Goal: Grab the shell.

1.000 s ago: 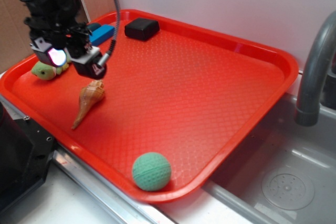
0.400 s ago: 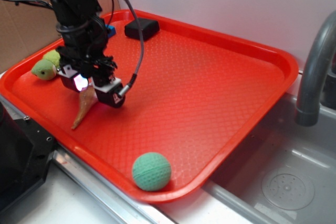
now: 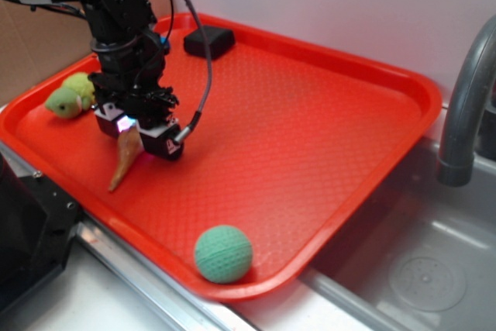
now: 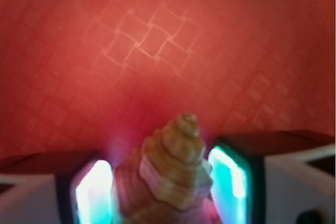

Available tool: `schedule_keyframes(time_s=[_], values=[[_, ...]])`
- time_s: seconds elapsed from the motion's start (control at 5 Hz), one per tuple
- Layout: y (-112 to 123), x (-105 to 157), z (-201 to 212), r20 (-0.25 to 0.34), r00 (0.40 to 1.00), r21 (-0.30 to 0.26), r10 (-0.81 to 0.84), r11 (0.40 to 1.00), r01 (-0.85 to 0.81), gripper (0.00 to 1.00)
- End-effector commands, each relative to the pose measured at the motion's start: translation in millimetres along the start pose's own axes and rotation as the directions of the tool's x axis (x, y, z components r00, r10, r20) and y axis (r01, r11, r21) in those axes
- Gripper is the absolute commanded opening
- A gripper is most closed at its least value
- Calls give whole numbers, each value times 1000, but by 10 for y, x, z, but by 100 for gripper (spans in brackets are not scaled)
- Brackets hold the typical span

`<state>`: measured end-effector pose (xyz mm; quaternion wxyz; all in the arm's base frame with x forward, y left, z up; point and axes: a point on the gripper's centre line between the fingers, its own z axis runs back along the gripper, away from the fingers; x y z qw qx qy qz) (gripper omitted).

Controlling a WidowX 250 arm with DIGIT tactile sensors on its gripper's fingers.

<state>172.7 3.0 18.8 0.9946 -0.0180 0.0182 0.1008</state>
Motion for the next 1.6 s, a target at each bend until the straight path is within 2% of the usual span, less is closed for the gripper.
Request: schedule_keyframes(time_s=[0.0,0.2,0.4,0.6,0.8,1.4], values=[[-110,235,863,102,972,-26,-211,976,215,0],[-229,511,1296,150,952,-29,-268,961,276,0],[-325,674,1419,152,942,-8,-300,952,305,0],[-341,731,1503,123,941,75,-315,948,308,0],[-303,694,1516,70,931,69,-358,933,353,0],[-361,513,1468,87,914,47,-397,918,395,0]])
